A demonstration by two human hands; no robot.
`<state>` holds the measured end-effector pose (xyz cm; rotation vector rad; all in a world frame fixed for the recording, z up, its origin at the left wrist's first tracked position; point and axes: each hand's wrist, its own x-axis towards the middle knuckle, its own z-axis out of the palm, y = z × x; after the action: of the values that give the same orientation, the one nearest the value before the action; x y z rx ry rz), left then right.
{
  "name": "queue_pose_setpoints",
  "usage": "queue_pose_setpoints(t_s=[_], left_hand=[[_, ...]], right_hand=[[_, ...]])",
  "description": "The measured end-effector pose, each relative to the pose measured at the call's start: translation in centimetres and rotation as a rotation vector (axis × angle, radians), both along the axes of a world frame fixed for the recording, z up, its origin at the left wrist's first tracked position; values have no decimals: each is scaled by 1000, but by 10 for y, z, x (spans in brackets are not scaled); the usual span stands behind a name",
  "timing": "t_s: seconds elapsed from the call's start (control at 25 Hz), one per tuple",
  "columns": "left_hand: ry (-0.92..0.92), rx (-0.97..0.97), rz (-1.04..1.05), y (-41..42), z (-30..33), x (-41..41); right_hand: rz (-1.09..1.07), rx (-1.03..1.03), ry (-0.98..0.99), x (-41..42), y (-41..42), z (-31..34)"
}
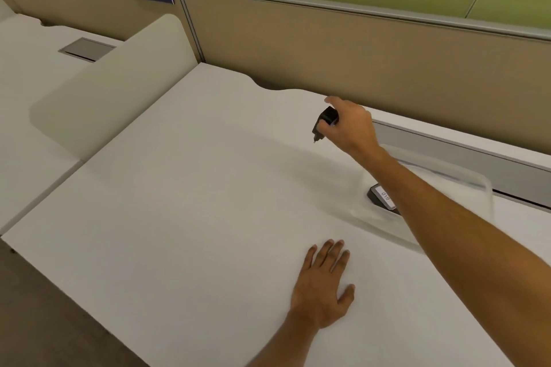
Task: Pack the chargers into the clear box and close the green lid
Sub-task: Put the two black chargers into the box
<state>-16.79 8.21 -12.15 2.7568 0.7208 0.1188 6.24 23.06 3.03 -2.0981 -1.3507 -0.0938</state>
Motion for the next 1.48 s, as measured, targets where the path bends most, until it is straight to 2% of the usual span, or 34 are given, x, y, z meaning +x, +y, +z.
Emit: queue_pose_setpoints(t_s=[0.16,0.4,0.64,0.96,1.16,1.32,1.48], left_hand=[[-34,4,-2,-1,1,1],[-67,-13,-10,-2,-1,1],[-62,-23,-8,-2,-1,1],[-49,-21,-8,-1,-3,1],[-47,-25,-5,-1,-5,1],[-34,-25,-9,-1,-7,0],[-28,-27,-12,-1,-6,0]], right_hand=[[-70,169,151,33,-59,13],[-86,189,122,62,-145,-12],[-144,-3,133,79,-182,-46],[-217,-236,243,86,-186,-72],[-226,-509,73,83,-181,-80],[-247,-476,79,83,-179,-74],[-265,-336,52,84,-189,-56]])
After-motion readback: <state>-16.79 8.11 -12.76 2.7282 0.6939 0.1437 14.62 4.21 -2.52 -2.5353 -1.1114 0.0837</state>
